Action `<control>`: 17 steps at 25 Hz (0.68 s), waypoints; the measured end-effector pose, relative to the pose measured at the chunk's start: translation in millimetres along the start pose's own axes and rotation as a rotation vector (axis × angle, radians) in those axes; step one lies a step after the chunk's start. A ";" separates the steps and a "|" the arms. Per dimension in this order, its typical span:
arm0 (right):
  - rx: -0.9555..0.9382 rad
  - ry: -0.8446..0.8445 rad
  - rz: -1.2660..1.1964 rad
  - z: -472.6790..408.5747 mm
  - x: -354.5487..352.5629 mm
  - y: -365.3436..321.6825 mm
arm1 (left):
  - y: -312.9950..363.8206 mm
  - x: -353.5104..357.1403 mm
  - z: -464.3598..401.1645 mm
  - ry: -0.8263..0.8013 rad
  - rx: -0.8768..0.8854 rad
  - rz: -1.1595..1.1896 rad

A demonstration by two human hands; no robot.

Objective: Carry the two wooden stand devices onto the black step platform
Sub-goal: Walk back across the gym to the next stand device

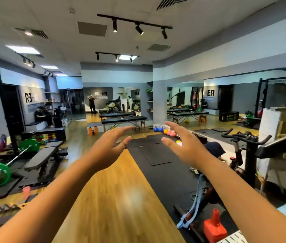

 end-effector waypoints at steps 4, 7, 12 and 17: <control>-0.069 -0.032 -0.044 -67.8 46.4 33.9 | -53.2 20.6 -48.0 0.033 -0.029 -0.041; -0.117 -0.081 -0.050 -121.7 75.3 70.5 | -85.5 41.2 -87.8 0.060 -0.054 -0.081; -0.180 -0.161 -0.074 -225.0 107.0 116.8 | -145.5 68.3 -148.2 0.075 -0.176 -0.115; -0.251 -0.206 -0.185 -317.3 155.9 136.6 | -206.5 67.6 -203.7 0.148 -0.271 -0.135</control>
Point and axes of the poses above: each hand's wrist, its own z-axis away from the middle knuckle, its own x-axis out of the palm, y = z × x, the point moved 7 cm from there along -z, towards the middle knuckle, and after that the axes turned 1 degree about -z, right-handed, at the moved point
